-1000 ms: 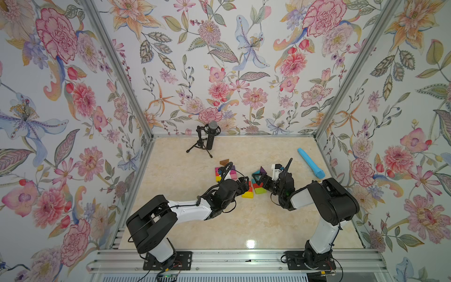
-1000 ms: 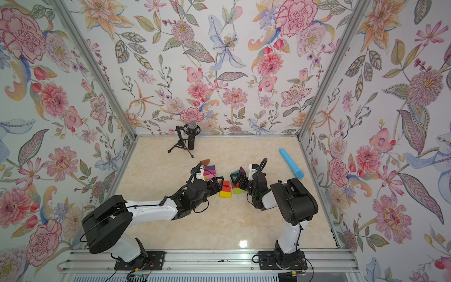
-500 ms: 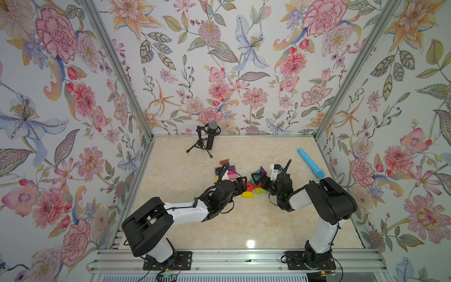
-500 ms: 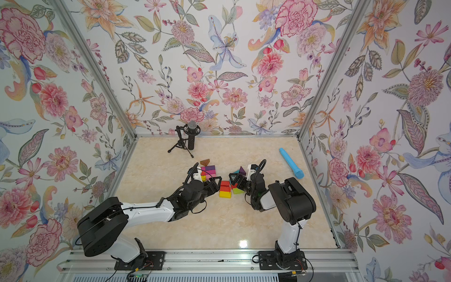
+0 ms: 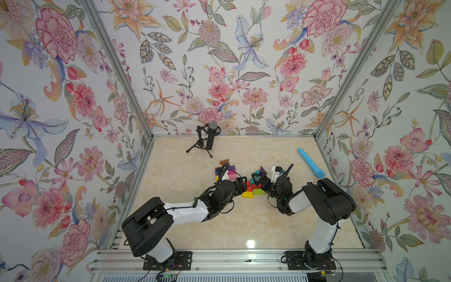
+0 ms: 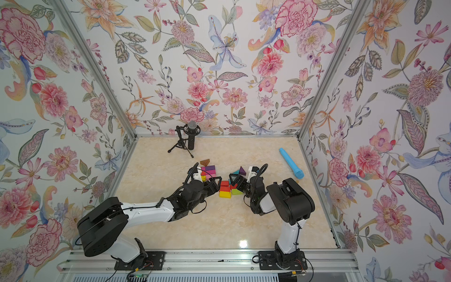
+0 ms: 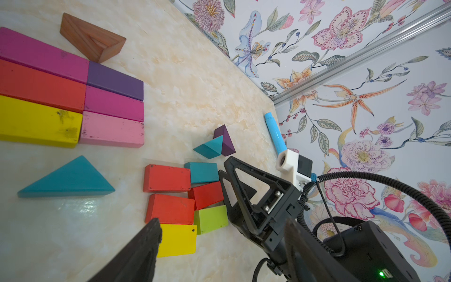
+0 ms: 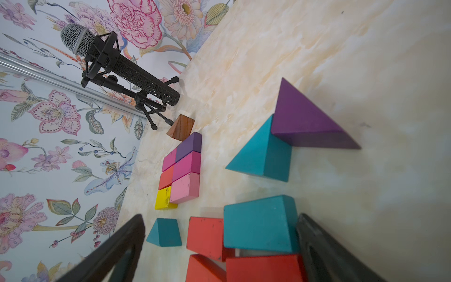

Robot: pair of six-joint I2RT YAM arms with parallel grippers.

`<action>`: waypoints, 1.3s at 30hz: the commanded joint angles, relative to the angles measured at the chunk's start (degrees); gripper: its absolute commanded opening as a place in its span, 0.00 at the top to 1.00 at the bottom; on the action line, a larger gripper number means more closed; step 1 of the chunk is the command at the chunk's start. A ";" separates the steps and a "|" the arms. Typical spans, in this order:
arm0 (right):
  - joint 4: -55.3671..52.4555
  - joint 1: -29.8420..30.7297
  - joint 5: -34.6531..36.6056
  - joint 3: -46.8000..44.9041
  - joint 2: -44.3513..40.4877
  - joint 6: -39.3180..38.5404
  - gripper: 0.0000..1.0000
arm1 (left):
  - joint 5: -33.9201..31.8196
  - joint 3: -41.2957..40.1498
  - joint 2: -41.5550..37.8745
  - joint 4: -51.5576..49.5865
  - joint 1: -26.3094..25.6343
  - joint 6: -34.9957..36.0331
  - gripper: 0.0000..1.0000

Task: Assemble a piece of candy with building blocks
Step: Assemble the building blocks at the center of the board.

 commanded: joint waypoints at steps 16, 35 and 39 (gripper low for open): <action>-24.45 0.32 2.47 -0.09 -12.11 -11.75 0.00 | 5.94 -0.69 -1.84 -2.44 2.62 5.86 0.20; -64.16 12.28 -1.71 13.53 -22.60 -24.93 0.00 | 16.71 -4.73 -24.88 -24.96 18.59 21.45 0.18; -62.76 15.45 -1.97 15.39 -18.66 -24.12 0.00 | 17.62 -5.88 -25.99 -24.76 19.42 20.77 0.18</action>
